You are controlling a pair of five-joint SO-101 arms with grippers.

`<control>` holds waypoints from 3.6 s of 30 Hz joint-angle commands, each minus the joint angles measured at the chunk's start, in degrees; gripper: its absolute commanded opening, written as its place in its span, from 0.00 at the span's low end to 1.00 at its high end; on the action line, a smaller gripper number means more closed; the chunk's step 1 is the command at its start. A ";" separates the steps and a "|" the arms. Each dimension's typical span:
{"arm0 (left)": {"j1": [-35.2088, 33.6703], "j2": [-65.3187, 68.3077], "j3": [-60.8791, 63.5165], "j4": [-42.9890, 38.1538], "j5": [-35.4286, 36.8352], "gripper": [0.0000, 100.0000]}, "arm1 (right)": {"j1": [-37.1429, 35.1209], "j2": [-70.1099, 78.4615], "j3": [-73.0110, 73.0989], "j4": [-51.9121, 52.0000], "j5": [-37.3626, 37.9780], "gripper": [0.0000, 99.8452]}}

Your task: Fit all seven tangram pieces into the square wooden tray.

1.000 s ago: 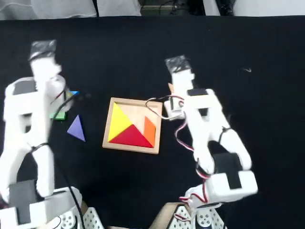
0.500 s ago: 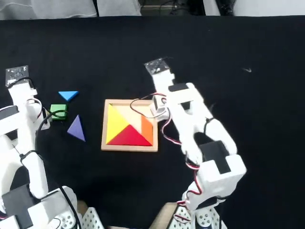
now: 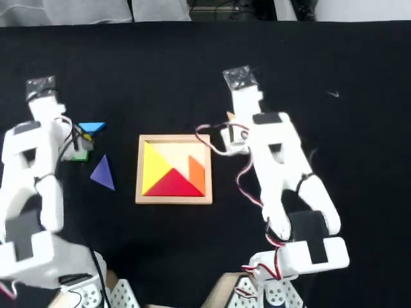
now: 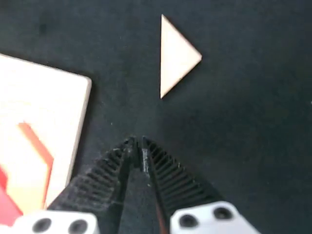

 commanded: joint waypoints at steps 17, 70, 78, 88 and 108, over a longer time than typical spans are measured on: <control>5.67 20.57 -41.63 11.96 -27.34 0.25 | 0.97 2.07 -0.92 -3.87 3.08 0.01; 8.40 61.10 -103.43 47.30 -82.11 0.09 | 1.05 2.15 -0.92 -4.13 5.54 0.01; 10.33 60.40 -103.96 47.65 -78.33 0.09 | 1.05 2.07 -0.92 -4.13 5.54 0.01; 22.64 36.48 -77.14 47.74 -69.98 0.09 | 1.85 1.80 -0.92 -4.13 5.54 0.01; 36.35 1.58 -10.77 6.15 -55.65 0.04 | 9.76 2.15 -3.82 -4.22 5.10 0.01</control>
